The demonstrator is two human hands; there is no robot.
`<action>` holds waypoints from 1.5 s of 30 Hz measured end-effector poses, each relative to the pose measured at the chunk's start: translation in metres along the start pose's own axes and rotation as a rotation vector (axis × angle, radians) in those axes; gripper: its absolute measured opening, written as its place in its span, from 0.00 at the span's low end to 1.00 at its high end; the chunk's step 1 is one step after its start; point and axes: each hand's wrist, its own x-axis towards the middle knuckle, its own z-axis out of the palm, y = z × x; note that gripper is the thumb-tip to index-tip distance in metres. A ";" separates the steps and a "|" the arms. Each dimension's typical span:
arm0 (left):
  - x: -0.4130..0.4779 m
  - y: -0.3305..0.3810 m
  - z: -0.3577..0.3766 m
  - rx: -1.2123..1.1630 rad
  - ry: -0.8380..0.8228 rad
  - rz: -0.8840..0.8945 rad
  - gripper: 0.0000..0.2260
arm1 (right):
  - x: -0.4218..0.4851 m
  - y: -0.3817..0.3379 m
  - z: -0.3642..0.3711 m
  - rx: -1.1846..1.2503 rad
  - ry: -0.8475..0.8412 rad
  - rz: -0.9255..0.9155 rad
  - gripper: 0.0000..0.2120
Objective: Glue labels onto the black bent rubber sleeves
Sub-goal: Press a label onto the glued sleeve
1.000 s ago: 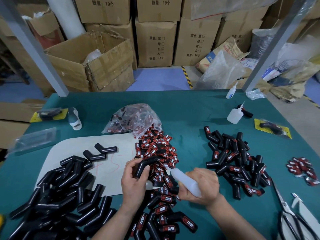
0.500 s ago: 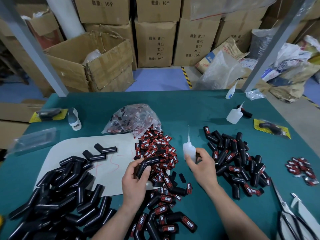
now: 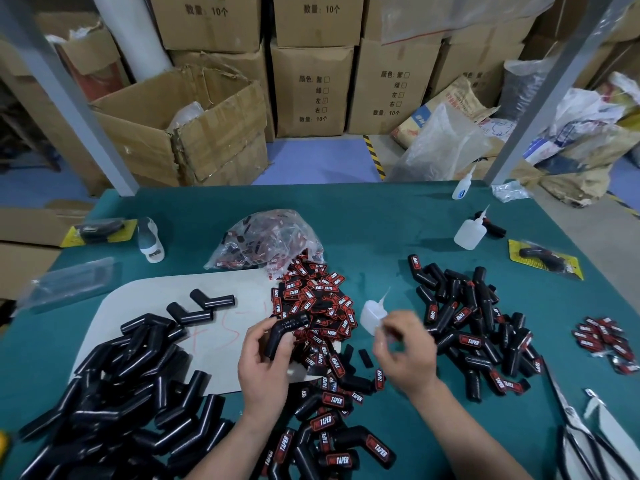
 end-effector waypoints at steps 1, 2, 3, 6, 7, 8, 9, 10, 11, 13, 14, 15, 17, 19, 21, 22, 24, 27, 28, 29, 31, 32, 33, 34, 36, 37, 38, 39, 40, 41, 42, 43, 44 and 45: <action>0.001 -0.002 0.000 -0.014 0.014 -0.032 0.17 | -0.001 -0.008 0.002 -0.007 -0.136 -0.032 0.03; 0.002 -0.004 0.001 -0.017 0.018 -0.037 0.18 | -0.003 -0.014 0.005 -0.037 -0.297 -0.029 0.03; 0.002 -0.005 0.001 -0.014 0.016 -0.029 0.20 | -0.006 -0.020 0.009 -0.090 -0.450 0.004 0.06; 0.000 -0.006 0.001 -0.018 0.008 -0.001 0.21 | -0.011 -0.028 0.017 -0.289 -0.809 0.169 0.22; 0.000 -0.006 0.001 -0.011 0.002 -0.002 0.21 | -0.012 -0.028 0.017 -0.296 -0.864 0.201 0.24; 0.000 -0.007 0.001 -0.001 -0.004 -0.004 0.20 | -0.011 -0.028 0.016 -0.266 -0.880 0.216 0.25; 0.000 -0.007 0.000 0.006 -0.007 -0.006 0.21 | -0.011 -0.028 0.015 -0.217 -0.870 0.224 0.24; 0.000 -0.006 0.000 0.008 -0.009 -0.005 0.21 | -0.010 -0.029 0.014 -0.153 -0.849 0.236 0.23; 0.000 -0.006 0.001 0.008 -0.011 -0.006 0.21 | -0.009 -0.030 0.013 -0.076 -0.838 0.262 0.22; 0.000 -0.006 0.001 0.007 -0.016 -0.010 0.21 | -0.006 -0.032 0.011 0.086 -0.865 0.309 0.19; 0.000 -0.006 0.001 0.007 -0.016 -0.014 0.20 | -0.005 -0.032 0.011 0.129 -0.910 0.314 0.19; 0.000 -0.006 0.001 0.009 -0.016 -0.020 0.20 | -0.004 -0.033 0.010 0.150 -0.965 0.305 0.19; 0.001 -0.006 0.001 0.017 -0.020 -0.029 0.20 | -0.002 -0.032 0.008 0.182 -1.073 0.288 0.21; 0.001 -0.005 0.001 0.023 -0.020 -0.036 0.20 | -0.003 -0.031 0.006 0.231 -1.153 0.347 0.22; 0.001 -0.006 0.001 0.024 -0.024 -0.038 0.18 | -0.004 -0.031 0.005 0.301 -1.199 0.441 0.22; 0.001 -0.006 0.002 0.021 -0.025 -0.040 0.17 | -0.004 -0.031 0.004 0.340 -1.221 0.485 0.22; 0.001 -0.006 0.002 0.008 -0.023 -0.047 0.16 | -0.003 -0.030 0.001 0.355 -1.269 0.499 0.22; 0.001 -0.004 0.002 0.002 -0.029 -0.056 0.16 | 0.000 -0.026 -0.001 0.225 -1.245 0.380 0.21; 0.001 -0.004 0.002 0.006 -0.031 -0.055 0.15 | 0.000 -0.028 0.002 0.210 -1.175 0.349 0.19; 0.001 -0.004 0.002 0.011 -0.034 -0.052 0.15 | -0.002 -0.031 0.006 0.206 -1.069 0.320 0.16; 0.002 -0.004 0.002 0.029 -0.044 -0.029 0.13 | -0.010 -0.034 0.018 0.121 -0.831 0.173 0.10; 0.002 -0.005 0.002 0.041 -0.044 -0.009 0.13 | -0.015 -0.035 0.025 0.039 -0.781 0.085 0.09; 0.002 -0.004 0.002 0.046 -0.039 0.006 0.14 | -0.020 -0.035 0.030 -0.029 -0.777 0.034 0.10; 0.002 -0.002 0.003 0.046 -0.035 0.015 0.14 | -0.023 -0.034 0.033 -0.077 -0.780 0.026 0.11; 0.002 0.000 0.004 0.045 -0.036 0.025 0.15 | -0.027 -0.032 0.035 -0.125 -0.784 0.048 0.12; 0.002 0.000 0.004 0.046 -0.039 0.036 0.16 | -0.028 -0.033 0.036 -0.153 -0.777 0.024 0.11; 0.002 0.000 0.004 0.049 -0.044 0.050 0.16 | -0.030 -0.033 0.037 -0.175 -0.765 -0.016 0.10; 0.001 0.001 0.004 0.051 -0.045 0.063 0.15 | -0.031 -0.033 0.037 -0.169 -0.753 -0.040 0.08; 0.001 0.001 0.004 0.051 -0.045 0.069 0.15 | -0.031 -0.034 0.036 -0.140 -0.759 -0.029 0.07; 0.001 0.001 0.004 0.048 -0.045 0.069 0.15 | -0.029 -0.033 0.035 -0.111 -0.773 -0.012 0.06; 0.001 0.000 0.003 0.044 -0.044 0.063 0.15 | -0.027 -0.033 0.034 -0.084 -0.785 -0.001 0.07; 0.002 0.000 0.003 0.039 -0.040 0.058 0.14 | -0.024 -0.031 0.032 -0.063 -0.773 -0.002 0.07; 0.001 -0.001 0.003 0.035 -0.036 0.056 0.14 | -0.021 -0.029 0.030 -0.040 -0.733 -0.009 0.07; 0.001 -0.001 0.003 0.033 -0.033 0.050 0.14 | -0.018 -0.026 0.028 -0.013 -0.680 0.000 0.06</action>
